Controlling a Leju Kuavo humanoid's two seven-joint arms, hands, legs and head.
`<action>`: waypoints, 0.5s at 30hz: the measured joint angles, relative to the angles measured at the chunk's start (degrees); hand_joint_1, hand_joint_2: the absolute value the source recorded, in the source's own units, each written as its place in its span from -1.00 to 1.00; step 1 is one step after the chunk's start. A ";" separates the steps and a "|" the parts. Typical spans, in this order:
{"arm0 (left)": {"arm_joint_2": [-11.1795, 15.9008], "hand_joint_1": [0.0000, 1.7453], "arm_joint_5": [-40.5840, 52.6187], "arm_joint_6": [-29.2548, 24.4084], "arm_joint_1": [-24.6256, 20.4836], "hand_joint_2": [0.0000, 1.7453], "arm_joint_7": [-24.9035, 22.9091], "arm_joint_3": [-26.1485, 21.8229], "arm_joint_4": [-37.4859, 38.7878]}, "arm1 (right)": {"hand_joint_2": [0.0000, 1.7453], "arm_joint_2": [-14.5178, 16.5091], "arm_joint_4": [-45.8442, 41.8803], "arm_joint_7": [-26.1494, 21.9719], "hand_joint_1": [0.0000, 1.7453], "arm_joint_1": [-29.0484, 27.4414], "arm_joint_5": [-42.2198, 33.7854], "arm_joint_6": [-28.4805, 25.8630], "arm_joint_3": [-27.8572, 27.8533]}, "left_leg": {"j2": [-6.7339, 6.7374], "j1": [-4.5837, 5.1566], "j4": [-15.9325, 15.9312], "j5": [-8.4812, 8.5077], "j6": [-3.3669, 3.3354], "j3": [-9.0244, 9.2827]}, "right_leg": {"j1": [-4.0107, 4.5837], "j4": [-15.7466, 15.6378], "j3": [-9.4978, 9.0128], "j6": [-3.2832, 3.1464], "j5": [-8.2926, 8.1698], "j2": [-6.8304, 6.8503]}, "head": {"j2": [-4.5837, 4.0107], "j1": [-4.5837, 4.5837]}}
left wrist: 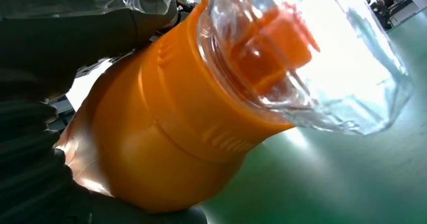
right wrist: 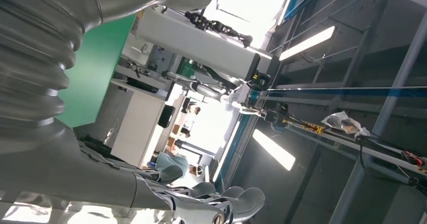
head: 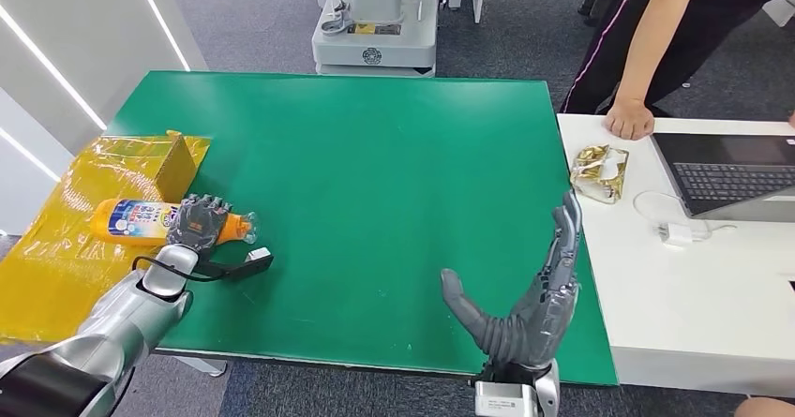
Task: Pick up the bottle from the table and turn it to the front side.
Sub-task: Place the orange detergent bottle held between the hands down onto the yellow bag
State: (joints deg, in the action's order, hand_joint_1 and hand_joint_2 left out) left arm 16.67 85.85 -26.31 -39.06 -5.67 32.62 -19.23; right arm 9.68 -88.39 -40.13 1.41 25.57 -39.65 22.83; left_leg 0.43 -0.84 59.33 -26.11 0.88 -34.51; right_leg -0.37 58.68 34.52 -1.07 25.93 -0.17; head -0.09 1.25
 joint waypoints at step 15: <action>-0.96 -1.00 -0.11 3.96 -0.14 1.00 3.11 -8.18 -0.02 | 1.00 0.00 -0.48 -0.08 -1.00 -0.14 -0.91 0.00 -0.17 | 0.01 0.01 0.00 0.00 0.00 0.11 | 0.00 0.00 -0.10 0.00 0.00 -0.01 | 0.00 -0.01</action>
State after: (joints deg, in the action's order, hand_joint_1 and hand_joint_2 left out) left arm 15.71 85.73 -22.35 -39.20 -2.56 24.44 -19.26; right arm 9.68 -88.87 -40.21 1.27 24.66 -39.65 22.67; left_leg 0.44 -0.83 59.33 -26.11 0.89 -34.40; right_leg -0.37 58.68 34.43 -1.07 25.93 -0.18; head -0.09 1.24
